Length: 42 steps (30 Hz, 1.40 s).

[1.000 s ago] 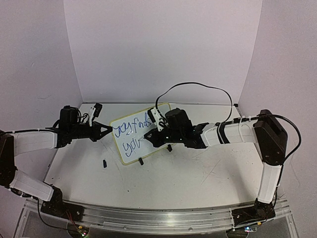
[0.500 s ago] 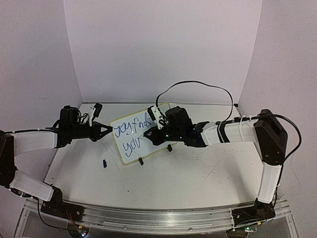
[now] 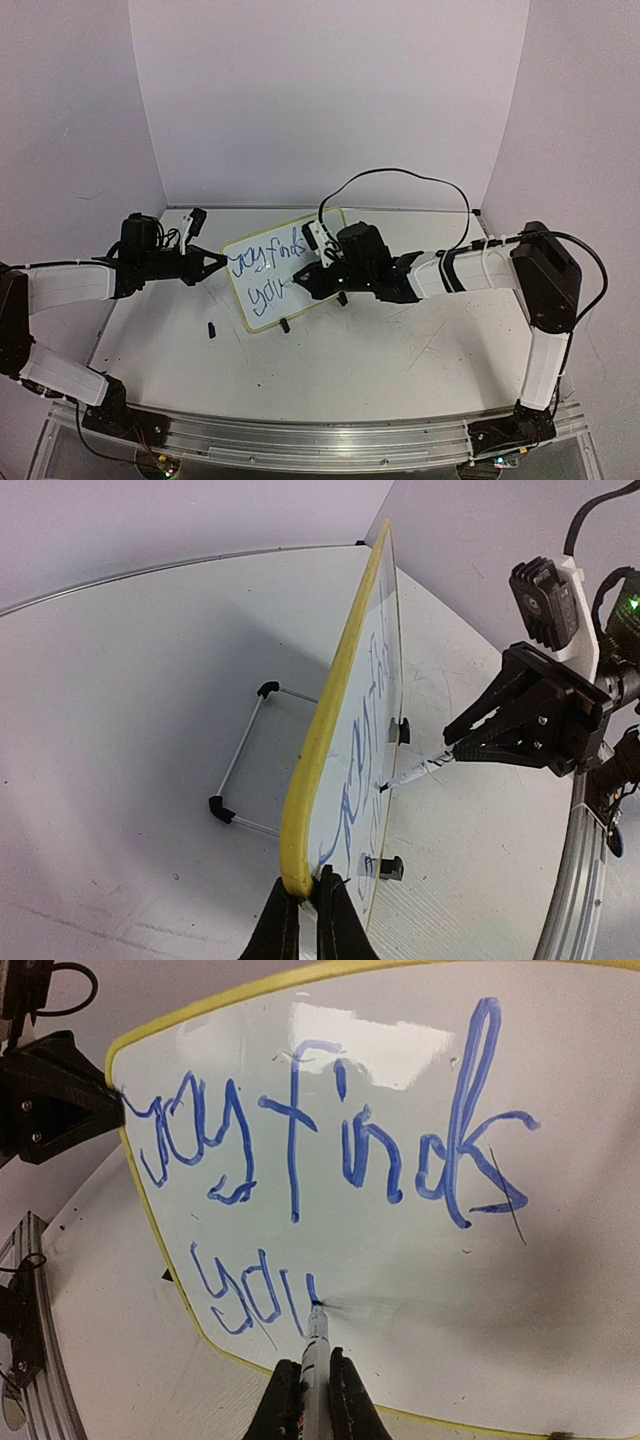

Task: Write a sentence on the whiteboard
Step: Write on the whiteboard with the whiteboard marker without the cap.

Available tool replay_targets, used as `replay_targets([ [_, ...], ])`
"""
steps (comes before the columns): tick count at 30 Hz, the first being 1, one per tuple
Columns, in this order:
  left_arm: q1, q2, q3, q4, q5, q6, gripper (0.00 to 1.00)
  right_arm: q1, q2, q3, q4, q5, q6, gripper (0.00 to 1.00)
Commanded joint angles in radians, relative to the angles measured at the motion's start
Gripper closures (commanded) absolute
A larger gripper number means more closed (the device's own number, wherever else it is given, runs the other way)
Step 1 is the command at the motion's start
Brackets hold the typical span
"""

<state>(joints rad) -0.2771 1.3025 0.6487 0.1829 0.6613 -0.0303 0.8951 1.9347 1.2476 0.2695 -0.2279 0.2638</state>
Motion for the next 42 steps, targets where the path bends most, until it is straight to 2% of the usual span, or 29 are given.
replay_targets([
  [1, -0.009, 0.014, 0.025, -0.036, -0.041, 0.081, 1.00, -0.012, -0.034, -0.029, 0.008, 0.042, 0.005, 1.00],
  [11, -0.008, 0.014, 0.023, -0.036, -0.044, 0.081, 1.00, -0.011, -0.047, -0.056, 0.016, 0.055, 0.005, 1.00],
  [16, -0.008, 0.016, 0.022, -0.037, -0.049, 0.084, 1.00, -0.011, -0.123, -0.080, 0.013, 0.091, -0.007, 1.00],
  [23, -0.009, 0.017, 0.022, -0.037, -0.054, 0.086, 1.00, -0.019, -0.226, -0.113, 0.017, 0.055, -0.004, 1.00],
  [30, -0.009, 0.010, 0.020, -0.039, -0.054, 0.086, 1.00, -0.071, -0.169, -0.100, 0.039, 0.005, -0.015, 1.00],
  [42, -0.009, 0.017, 0.025, -0.039, -0.046, 0.084, 1.00, -0.069, -0.095, -0.049, 0.031, -0.023, -0.032, 1.00],
])
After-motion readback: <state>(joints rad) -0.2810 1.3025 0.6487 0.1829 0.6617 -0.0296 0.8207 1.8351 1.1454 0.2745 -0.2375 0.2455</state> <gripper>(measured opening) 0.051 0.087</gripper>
